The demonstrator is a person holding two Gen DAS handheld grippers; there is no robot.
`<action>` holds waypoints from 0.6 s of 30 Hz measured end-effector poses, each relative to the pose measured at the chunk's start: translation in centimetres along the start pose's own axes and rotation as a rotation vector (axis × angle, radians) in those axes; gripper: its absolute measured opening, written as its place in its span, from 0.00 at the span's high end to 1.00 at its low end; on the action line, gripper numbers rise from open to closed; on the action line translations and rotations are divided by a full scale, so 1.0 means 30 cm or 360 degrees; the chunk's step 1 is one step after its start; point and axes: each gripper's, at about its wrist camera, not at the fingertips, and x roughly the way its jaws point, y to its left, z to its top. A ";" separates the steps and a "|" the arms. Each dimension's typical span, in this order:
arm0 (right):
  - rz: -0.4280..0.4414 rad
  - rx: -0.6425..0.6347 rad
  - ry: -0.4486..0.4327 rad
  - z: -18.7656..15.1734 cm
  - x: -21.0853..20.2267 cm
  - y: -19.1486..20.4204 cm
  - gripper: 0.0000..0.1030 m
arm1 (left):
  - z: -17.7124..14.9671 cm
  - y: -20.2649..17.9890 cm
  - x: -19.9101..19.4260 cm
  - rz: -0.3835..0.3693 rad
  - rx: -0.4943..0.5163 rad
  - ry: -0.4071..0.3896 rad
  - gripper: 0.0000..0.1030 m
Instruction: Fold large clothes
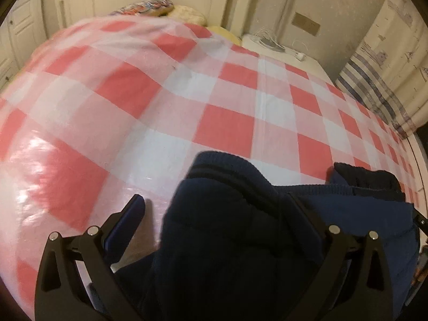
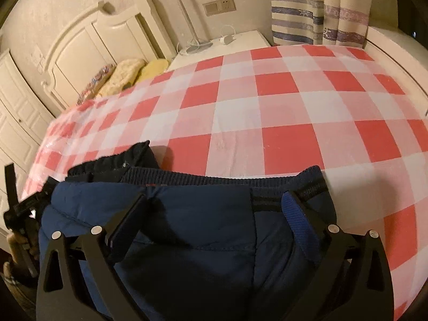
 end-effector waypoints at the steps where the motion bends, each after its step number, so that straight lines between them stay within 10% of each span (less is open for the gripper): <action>1: -0.0063 0.0016 0.0019 -0.001 -0.024 0.015 0.07 | -0.010 -0.020 -0.055 0.0121 0.0029 -0.0091 0.03; 8: 0.0005 -0.0380 -0.0141 -0.182 -0.316 0.276 0.05 | -0.235 -0.269 -0.378 -0.0033 0.0432 -0.0348 0.02; 13: -0.0070 -0.0719 -0.0042 -0.456 -0.279 0.419 0.05 | -0.472 -0.375 -0.306 -0.0052 0.0623 -0.0221 0.02; 18: 0.0002 -0.0689 -0.0160 -0.517 -0.246 0.374 0.04 | -0.466 -0.324 -0.273 -0.0160 0.0536 -0.0208 0.02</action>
